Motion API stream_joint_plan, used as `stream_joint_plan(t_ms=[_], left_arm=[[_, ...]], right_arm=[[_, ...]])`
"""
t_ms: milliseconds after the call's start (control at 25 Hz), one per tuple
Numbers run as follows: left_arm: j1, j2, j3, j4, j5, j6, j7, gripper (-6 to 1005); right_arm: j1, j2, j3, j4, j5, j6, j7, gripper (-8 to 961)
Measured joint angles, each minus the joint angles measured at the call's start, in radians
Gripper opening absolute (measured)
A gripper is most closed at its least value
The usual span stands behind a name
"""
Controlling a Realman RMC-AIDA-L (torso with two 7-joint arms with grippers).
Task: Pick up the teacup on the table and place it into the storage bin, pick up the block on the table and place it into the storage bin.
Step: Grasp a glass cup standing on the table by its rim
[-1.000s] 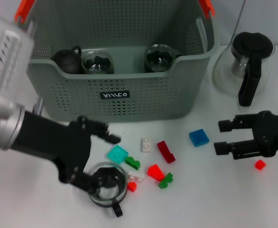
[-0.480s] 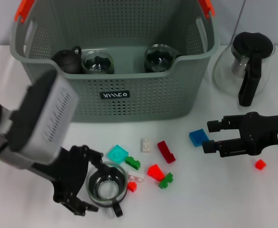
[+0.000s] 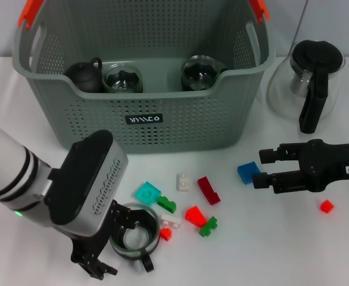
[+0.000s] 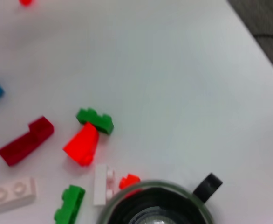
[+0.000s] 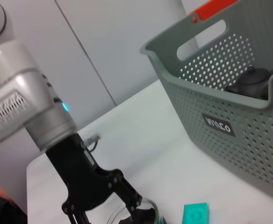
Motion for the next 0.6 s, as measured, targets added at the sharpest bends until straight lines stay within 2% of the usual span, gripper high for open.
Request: stream_joint_plan(t_ms=[600], left_arm=[[-0.010, 0.000, 0.031, -0.015, 0.011, -0.009, -0.053, 684]], right_arm=[[0.002, 0.000, 0.025, -0.001, 0.001, 0.002, 0.008, 822]])
